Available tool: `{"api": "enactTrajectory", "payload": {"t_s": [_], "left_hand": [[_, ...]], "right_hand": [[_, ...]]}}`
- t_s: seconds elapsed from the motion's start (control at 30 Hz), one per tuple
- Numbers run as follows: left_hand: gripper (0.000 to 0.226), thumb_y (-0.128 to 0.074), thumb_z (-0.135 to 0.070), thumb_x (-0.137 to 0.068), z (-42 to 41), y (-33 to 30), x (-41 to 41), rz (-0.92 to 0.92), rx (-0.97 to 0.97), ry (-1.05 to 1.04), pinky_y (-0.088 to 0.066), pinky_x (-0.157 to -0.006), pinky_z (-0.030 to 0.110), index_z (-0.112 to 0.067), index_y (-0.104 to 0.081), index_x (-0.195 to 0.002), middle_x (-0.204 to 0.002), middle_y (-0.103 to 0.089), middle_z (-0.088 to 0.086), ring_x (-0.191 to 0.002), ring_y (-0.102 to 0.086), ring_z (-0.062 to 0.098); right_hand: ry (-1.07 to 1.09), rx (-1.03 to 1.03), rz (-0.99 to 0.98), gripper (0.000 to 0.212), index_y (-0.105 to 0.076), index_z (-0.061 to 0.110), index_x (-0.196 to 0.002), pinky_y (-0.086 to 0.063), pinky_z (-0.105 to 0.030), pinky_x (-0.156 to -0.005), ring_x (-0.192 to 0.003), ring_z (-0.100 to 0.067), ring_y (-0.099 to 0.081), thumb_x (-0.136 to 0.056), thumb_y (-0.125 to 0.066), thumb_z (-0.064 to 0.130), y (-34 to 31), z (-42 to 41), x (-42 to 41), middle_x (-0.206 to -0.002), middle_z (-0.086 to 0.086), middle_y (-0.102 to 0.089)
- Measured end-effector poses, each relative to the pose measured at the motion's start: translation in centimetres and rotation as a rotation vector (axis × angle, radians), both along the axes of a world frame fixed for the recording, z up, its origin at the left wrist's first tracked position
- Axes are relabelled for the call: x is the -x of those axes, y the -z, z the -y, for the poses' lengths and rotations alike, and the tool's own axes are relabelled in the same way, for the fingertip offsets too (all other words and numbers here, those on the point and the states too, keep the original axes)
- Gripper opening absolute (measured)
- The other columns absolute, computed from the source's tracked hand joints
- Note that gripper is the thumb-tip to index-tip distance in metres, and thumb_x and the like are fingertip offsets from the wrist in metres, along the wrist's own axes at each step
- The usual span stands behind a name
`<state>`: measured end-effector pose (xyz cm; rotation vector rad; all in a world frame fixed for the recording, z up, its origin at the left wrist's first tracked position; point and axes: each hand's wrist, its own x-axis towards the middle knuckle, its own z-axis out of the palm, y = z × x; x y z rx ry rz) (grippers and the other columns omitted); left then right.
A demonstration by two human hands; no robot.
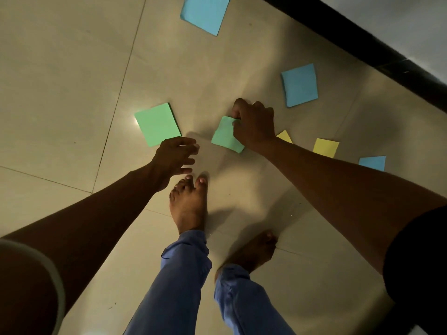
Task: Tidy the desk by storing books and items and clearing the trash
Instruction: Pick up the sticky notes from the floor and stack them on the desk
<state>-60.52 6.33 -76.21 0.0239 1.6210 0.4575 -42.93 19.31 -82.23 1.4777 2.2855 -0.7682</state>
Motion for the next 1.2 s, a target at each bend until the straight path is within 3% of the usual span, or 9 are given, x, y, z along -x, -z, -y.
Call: {"api": "enactTrajectory", "payload": {"t_s": [0.27,0.37,0.43,0.5,0.57,0.73,0.87,1.0,1.2], "left_hand": [[0.070,-0.083,-0.018,-0.078,0.2,-1.1,-0.5,0.103,-0.013,-0.274,-0.052,-0.102,0.045,-0.009,-0.054,-0.140,-0.125,-0.069,0.012,-0.118,-0.065,0.031],[0.062,-0.077,-0.041,-0.086,1.3,-0.9,-2.7,0.159,-0.006,-0.391,-0.049,-0.094,0.012,-0.013,-0.057,-0.138,-0.112,-0.068,-0.030,-0.108,-0.062,-0.001],[0.049,-0.049,-0.048,-0.100,2.2,-0.2,-3.1,0.124,-0.026,-0.459,-0.045,-0.082,-0.001,-0.018,-0.060,-0.137,-0.102,-0.061,-0.047,-0.096,-0.058,-0.014],[0.027,-0.061,-0.023,-0.102,1.2,0.1,-2.0,0.120,-0.052,-0.463,-0.058,-0.089,0.023,-0.019,-0.066,-0.128,-0.111,-0.073,-0.017,-0.099,-0.069,0.009],[0.030,-0.063,-0.010,-0.098,0.7,-0.1,-0.5,0.097,-0.030,-0.488,-0.060,-0.088,0.035,-0.016,-0.066,-0.128,-0.115,-0.073,0.003,-0.097,-0.071,0.021],[0.028,-0.060,-0.006,-0.099,2.7,0.2,0.7,0.040,-0.042,-0.539,-0.062,-0.078,0.031,-0.015,-0.067,-0.124,-0.108,-0.074,0.004,-0.090,-0.071,0.021],[0.022,-0.062,-0.006,-0.098,4.6,0.4,2.8,-0.044,-0.021,-0.579,-0.062,-0.076,0.032,-0.015,-0.070,-0.117,-0.110,-0.074,0.006,-0.093,-0.071,0.025],[0.027,-0.065,-0.005,-0.097,6.8,1.2,5.0,-0.161,0.006,-0.568,-0.062,-0.067,0.032,-0.011,-0.070,-0.122,-0.115,-0.073,0.012,-0.097,-0.071,0.030],[0.026,-0.064,-0.005,-0.097,9.2,1.9,7.2,-0.240,0.018,-0.593,-0.063,-0.066,0.032,-0.009,-0.069,-0.122,-0.108,-0.071,0.011,-0.091,-0.071,0.026]], "right_hand": [[0.589,0.439,-0.384,0.025,-0.062,0.024,-0.077,-0.051,-0.031,-0.076,-0.081,-0.016,-0.065,-0.079,-0.078,0.005,-3.3,-0.3,0.0,-0.084,0.001,-0.071],[0.781,0.623,-0.451,0.025,-0.061,0.021,-0.081,-0.056,-0.040,-0.079,-0.093,-0.028,-0.069,-0.084,-0.077,0.001,-3.8,0.8,0.8,-0.101,-0.012,-0.073],[0.883,0.776,-0.482,0.020,-0.062,0.019,-0.089,-0.056,-0.042,-0.078,-0.095,-0.030,-0.070,-0.087,-0.074,0.003,-3.9,1.7,1.4,-0.104,-0.012,-0.072],[0.933,0.868,-0.510,0.018,-0.062,0.018,-0.094,-0.055,-0.036,-0.074,-0.092,-0.027,-0.069,-0.090,-0.072,0.004,-3.8,2.5,2.0,-0.100,-0.008,-0.072],[0.938,0.874,-0.497,0.017,-0.062,0.017,-0.097,-0.055,-0.033,-0.069,-0.092,-0.026,-0.069,-0.091,-0.071,0.005,-3.5,3.3,2.7,-0.100,-0.008,-0.071],[0.591,0.443,-0.380,0.009,-0.064,0.028,-0.084,-0.060,-0.041,-0.081,-0.090,-0.022,-0.071,-0.084,-0.073,0.024,-1.9,4.8,5.7,-0.093,0.003,-0.073],[0.152,0.168,-0.375,0.025,-0.065,0.023,-0.111,-0.052,-0.035,-0.074,-0.092,-0.022,-0.065,-0.086,-0.066,0.018,-1.8,4.9,9.1,-0.099,0.001,-0.068],[-0.214,0.071,-0.285,0.050,-0.062,0.018,-0.127,-0.049,-0.037,-0.081,-0.105,-0.028,-0.059,-0.080,-0.060,-0.002,-0.8,4.1,13.4,-0.114,-0.005,-0.063],[-0.544,-0.080,-0.097,0.047,-0.057,0.017,-0.125,-0.049,-0.043,-0.087,-0.115,-0.032,-0.053,-0.080,-0.070,0.008,0.9,4.3,17.2,-0.122,-0.008,-0.058]]}}
